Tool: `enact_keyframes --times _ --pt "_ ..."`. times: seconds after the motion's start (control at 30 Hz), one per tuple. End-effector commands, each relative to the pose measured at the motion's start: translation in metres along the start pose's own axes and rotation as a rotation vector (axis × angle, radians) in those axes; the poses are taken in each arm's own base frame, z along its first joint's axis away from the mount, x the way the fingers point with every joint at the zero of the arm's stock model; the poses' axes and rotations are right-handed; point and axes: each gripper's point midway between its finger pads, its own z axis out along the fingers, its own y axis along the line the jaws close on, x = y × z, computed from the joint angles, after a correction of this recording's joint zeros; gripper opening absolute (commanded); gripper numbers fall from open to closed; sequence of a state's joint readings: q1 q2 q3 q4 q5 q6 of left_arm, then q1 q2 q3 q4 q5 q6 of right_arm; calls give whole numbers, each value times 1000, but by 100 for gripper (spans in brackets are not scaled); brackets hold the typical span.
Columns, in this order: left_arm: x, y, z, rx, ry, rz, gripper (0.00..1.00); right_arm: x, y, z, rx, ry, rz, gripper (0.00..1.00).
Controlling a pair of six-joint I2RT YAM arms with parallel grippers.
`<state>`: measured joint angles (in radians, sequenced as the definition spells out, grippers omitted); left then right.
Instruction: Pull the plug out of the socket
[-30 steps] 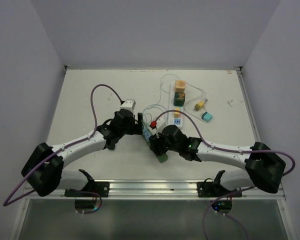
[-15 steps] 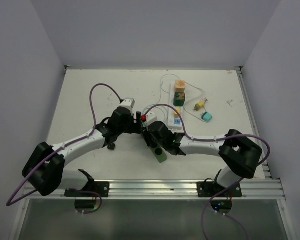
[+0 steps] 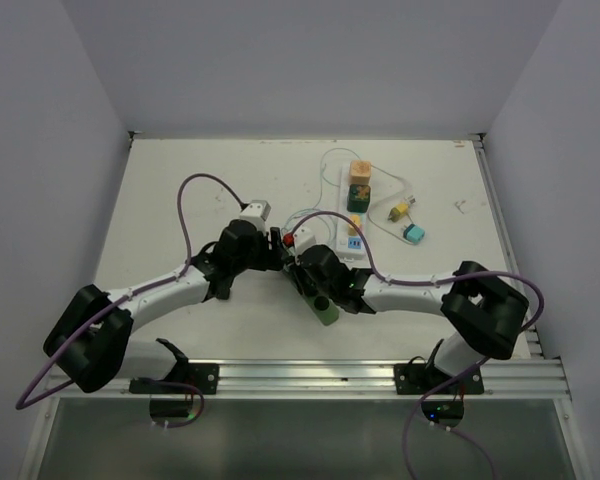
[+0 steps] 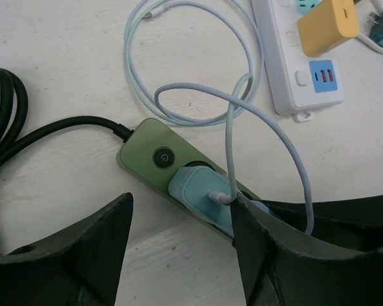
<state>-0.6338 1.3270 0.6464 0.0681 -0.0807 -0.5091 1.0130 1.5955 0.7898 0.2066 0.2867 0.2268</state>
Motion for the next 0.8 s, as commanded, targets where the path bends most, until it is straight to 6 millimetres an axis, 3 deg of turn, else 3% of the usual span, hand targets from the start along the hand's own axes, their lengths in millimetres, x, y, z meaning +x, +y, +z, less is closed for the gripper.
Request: enact_keyframes --times 0.0,0.27,0.37,0.53,0.77 --pt "-9 -16 -3 105 -65 -23 65 -22 10 -17 -77 -65 -14 0" --pt "0 -33 -5 98 -111 58 56 -19 20 -34 -180 -36 -70 0" --pt "14 -42 -2 83 -97 104 54 -17 18 -38 -201 -30 -76 0" --pt "32 -32 2 58 -77 97 43 -18 15 -50 -236 -48 -53 0" --pt "38 -32 0 77 -91 64 24 -28 -4 -58 -260 -95 55 0"
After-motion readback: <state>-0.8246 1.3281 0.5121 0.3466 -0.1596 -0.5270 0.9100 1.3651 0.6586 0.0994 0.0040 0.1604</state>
